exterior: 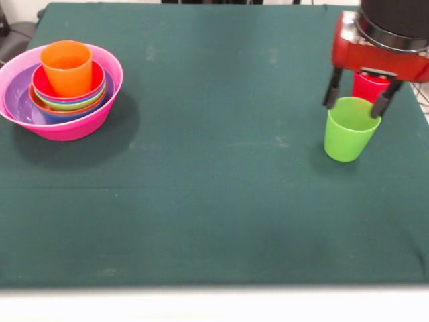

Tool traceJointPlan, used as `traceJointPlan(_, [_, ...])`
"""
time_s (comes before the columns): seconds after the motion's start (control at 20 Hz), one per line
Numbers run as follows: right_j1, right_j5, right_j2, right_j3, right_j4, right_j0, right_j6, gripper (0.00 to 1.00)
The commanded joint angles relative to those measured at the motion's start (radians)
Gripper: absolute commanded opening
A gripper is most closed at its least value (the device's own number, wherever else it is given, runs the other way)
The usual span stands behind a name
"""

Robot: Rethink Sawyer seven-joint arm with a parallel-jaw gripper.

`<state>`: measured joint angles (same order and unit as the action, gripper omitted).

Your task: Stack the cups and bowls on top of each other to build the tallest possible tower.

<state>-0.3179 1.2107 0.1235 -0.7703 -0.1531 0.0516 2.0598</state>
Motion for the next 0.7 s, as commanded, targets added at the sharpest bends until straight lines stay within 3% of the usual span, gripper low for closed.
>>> traceJointPlan(0.05, [0.115, -0.018, 0.044, -0.006, 0.022, -0.039, 0.157, 1.00])
traceJointPlan(0.35, [0.103, 0.023, 0.006, -0.045, 0.042, -0.067, 0.163, 1.00])
traceJointPlan(0.7, [0.124, -0.048, -0.021, -0.087, 0.040, -0.083, 0.166, 1.00])
